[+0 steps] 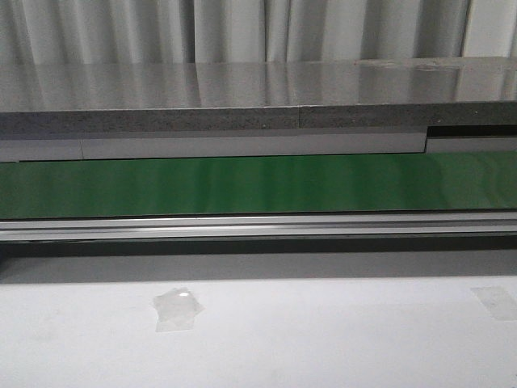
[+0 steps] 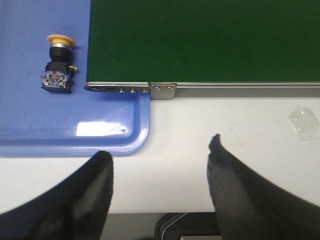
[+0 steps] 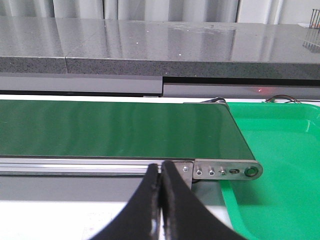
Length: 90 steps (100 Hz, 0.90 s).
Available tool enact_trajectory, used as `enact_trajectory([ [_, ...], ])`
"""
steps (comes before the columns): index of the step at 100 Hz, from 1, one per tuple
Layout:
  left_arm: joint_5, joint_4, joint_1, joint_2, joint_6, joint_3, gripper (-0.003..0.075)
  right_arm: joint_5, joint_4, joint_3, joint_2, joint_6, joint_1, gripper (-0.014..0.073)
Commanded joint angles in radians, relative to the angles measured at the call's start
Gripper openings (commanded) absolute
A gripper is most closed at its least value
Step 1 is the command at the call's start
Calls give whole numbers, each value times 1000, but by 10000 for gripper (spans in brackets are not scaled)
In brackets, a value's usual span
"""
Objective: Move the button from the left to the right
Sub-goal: 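Lower the open left gripper over the yellow-capped button in the blue tray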
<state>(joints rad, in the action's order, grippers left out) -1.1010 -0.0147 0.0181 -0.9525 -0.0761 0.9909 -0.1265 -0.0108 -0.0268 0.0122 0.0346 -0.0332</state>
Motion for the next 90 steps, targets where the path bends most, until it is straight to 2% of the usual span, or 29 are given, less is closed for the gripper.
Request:
enact_trajectory([
  [1,38,-7,-1,7,-2,35,487,88,11,14,17,-1,2,-66],
  [25,43,-33,-3,7,-4,35,491,88,11,14,17,-1,2,-66],
  [41,86,-129,-11,-9,-108,40,493,88,11,14,17,-1,2,-66],
  [57,93,-146,-88,-97,-113,74,495,88,11,14,17,-1,2,-66],
  [79,181,-144,-220,-270,-111,148,495,88,11,14,17,-1,2,-66],
  [90,189,-144,-254,-362,-105,197,495,88,11,14,17,-1,2,-66],
])
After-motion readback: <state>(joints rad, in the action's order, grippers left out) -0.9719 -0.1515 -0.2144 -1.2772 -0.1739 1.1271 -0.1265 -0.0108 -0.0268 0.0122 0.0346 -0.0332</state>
